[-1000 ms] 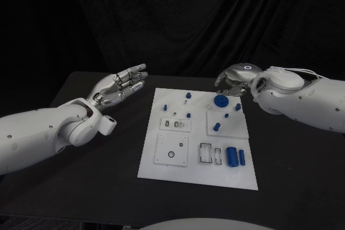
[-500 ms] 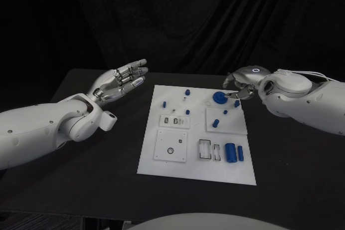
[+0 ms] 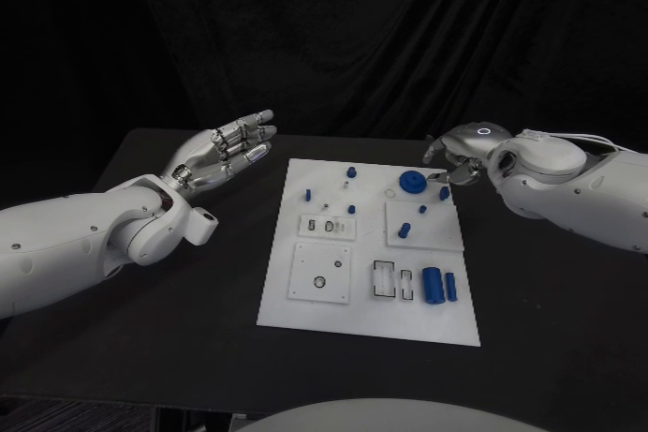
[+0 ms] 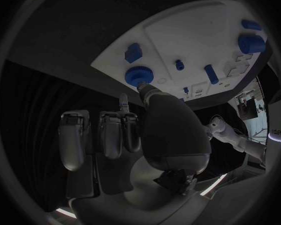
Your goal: Assemble the parts on the task board
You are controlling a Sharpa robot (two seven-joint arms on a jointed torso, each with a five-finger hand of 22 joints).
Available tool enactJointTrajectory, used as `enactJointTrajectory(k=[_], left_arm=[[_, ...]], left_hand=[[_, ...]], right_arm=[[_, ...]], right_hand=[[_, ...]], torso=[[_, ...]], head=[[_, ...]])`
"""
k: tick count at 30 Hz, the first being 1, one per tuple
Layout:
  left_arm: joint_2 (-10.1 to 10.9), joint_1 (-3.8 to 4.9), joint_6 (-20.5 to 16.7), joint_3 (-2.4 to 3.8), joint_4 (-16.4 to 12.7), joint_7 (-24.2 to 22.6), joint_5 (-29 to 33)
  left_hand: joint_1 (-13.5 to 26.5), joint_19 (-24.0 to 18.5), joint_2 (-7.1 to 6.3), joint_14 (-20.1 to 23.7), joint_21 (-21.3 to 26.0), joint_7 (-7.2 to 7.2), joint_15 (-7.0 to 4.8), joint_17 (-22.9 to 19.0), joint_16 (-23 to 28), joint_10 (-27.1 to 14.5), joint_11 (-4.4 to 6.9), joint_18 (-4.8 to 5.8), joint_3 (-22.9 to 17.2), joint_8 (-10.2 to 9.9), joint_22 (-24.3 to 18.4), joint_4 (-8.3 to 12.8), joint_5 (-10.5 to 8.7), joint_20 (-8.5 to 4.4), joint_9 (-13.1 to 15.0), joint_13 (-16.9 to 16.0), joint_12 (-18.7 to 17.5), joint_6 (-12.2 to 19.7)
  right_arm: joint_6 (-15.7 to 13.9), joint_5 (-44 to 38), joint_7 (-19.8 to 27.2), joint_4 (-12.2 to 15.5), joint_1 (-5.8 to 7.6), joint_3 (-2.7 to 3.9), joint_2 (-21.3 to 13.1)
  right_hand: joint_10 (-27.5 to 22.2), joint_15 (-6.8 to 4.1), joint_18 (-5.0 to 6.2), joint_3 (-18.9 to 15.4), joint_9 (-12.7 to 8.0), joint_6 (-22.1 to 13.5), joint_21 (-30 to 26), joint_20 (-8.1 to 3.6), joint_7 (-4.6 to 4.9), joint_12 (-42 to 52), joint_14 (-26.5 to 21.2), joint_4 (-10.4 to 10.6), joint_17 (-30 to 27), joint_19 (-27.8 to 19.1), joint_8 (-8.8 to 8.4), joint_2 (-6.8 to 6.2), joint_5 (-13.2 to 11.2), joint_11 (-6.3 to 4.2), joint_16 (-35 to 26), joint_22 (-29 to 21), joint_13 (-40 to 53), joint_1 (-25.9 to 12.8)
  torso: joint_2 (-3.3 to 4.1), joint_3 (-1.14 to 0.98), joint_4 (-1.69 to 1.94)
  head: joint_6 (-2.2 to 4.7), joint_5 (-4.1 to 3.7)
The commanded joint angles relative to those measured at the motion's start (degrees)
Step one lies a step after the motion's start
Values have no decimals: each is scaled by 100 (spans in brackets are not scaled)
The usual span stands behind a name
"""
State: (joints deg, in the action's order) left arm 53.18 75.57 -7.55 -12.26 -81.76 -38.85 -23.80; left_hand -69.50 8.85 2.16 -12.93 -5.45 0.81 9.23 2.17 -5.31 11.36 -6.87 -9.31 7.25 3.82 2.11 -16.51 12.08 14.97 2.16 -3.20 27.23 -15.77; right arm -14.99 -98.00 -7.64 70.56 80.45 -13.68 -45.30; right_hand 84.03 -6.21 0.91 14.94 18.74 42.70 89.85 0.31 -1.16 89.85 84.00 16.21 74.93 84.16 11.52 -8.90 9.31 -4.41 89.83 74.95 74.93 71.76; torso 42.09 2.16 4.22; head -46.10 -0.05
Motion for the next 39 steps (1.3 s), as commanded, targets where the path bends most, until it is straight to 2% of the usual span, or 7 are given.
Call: enactJointTrajectory(k=[1, 6, 15, 23, 39], left_arm=[[-10, -8, 92, 4, 5, -259, -34], [-19, -9, 102, 4, 17, -256, -34], [-37, -11, 117, 4, 35, -251, -34], [-48, -12, 130, 4, 48, -250, -34], [-69, -14, 162, 4, 68, -240, -34]], left_hand=[[13, 11, 60, -11, -40, -16, 15, 5, 15, -36, 10, -81, 42, -20, 8, -8, 39, 25, -2, 7, -14, 22], [13, 11, 60, -11, -40, -16, 15, 5, 15, -36, 10, -81, 42, -20, 8, -8, 39, 25, -2, 7, -14, 22], [8, 9, 65, -10, -39, -17, 18, 5, 16, -38, 10, -81, 47, -20, 7, -7, 45, 27, -2, 7, -20, 21], [8, 9, 65, -10, -39, -17, 18, 5, 16, -38, 10, -81, 47, -20, 7, -7, 45, 27, -2, 7, -20, 21], [2, 10, 72, -11, -41, -17, 21, 4, 16, -40, 9, -81, 56, -23, 7, -6, 52, 30, -3, 8, -22, 30]], right_arm=[[-139, -87, -15, -19, -18, 3, 30], [-146, -88, 53, -61, -32, 3, 108], [-106, -87, 95, -153, -82, 4, 224], [-8, -87, 88, -270, -129, 4, 328], [198, -87, 85, -426, -225, 5, 470]], right_hand=[[597, -42, -91, 41, -17, 84, 15, -36, 9, 15, 600, -5, 1507, 584, -30, 0, 5, -23, 17, 1505, 1507, 51], [597, -40, -91, 47, -23, 107, 15, -36, 14, 15, 600, -10, 1507, 584, -32, 7, 5, -21, 17, 1505, 1507, 59], [597, -37, -91, 51, -33, 145, 15, -35, 32, 15, 600, -5, 1507, 584, -36, 20, 2, -15, 17, 1505, 1507, 55], [597, -30, -91, 43, -62, 123, 15, -31, 59, 15, 600, -5, 1507, 584, -79, 5, -2, -2, 17, 1505, 1507, 51], [597, -15, -91, 21, -87, 176, 15, -20, 94, 15, 600, 18, 1507, 584, -100, -2, -2, 24, 17, 1505, 1507, 11]], torso=[[-1, 4, -3], [-1, 3, -2], [1, 1, -4], [5, 2, 6], [1, 3, -4]], head=[[-5, 0], [-18, -18], [-12, -4], [-26, -20], [-65, 2]])
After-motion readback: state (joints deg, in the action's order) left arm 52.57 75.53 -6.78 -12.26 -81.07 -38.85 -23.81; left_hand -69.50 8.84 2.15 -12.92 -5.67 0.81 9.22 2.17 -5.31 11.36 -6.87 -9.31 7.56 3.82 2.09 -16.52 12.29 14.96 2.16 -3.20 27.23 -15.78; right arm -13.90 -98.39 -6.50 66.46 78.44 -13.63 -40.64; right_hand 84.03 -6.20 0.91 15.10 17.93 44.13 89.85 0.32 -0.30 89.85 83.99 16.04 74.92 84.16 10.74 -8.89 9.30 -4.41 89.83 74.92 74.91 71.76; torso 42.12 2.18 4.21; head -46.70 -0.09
